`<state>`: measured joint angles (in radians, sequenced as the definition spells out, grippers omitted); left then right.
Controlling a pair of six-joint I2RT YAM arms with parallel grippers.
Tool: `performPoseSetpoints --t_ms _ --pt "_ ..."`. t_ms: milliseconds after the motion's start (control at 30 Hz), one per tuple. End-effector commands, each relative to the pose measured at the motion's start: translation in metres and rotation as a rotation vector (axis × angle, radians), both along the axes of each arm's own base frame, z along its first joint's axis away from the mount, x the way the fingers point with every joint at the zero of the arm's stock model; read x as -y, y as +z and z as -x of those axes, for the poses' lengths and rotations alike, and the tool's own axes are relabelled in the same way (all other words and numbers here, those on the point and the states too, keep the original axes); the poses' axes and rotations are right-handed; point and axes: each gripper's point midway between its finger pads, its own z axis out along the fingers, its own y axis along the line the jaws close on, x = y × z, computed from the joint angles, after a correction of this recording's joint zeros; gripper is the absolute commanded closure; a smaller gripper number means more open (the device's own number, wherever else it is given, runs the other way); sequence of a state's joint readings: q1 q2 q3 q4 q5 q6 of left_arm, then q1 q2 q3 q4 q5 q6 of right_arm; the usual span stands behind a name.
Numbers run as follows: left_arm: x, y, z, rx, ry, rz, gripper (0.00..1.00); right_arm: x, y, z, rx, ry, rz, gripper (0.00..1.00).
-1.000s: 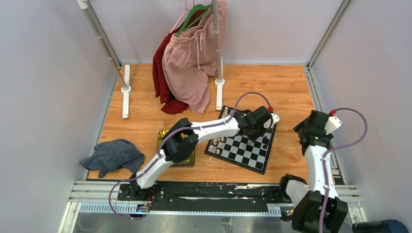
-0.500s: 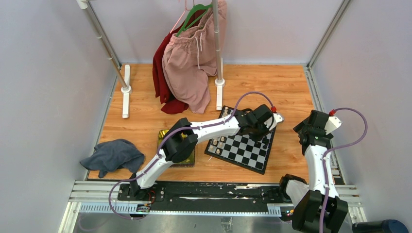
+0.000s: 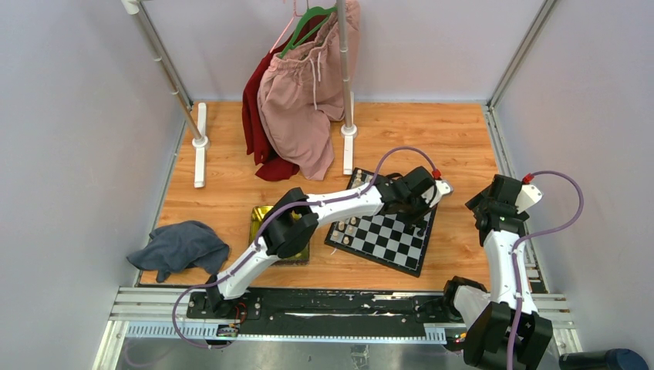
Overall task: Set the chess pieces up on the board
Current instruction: Adjust the chess piece on the chessboard.
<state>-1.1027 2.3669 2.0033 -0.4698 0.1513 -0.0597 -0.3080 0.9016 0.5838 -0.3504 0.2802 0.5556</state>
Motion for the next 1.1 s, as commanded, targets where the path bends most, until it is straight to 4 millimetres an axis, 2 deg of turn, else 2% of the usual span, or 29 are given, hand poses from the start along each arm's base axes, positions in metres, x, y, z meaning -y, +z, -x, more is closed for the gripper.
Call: performPoseSetpoints --t_ms 0,400,633,733,1067 --pt "0.01 -0.003 -0.006 0.007 0.0 0.028 1.0 0.003 0.004 -0.001 -0.002 0.002 0.017 0.26" --pt "0.021 -0.001 -0.007 0.005 -0.004 0.068 1.0 0.003 0.006 -0.001 0.001 -0.001 0.018 0.26" --pt "0.021 -0.003 -0.007 -0.001 -0.006 0.061 1.0 0.003 0.006 -0.001 0.002 -0.002 0.013 0.26" --pt "0.014 -0.003 -0.01 0.021 0.003 0.033 1.0 0.002 0.006 -0.002 0.003 0.0 0.008 0.26" --pt "-0.032 0.004 -0.02 0.124 0.063 -0.085 1.0 0.002 0.01 -0.003 0.003 0.009 0.012 0.26"
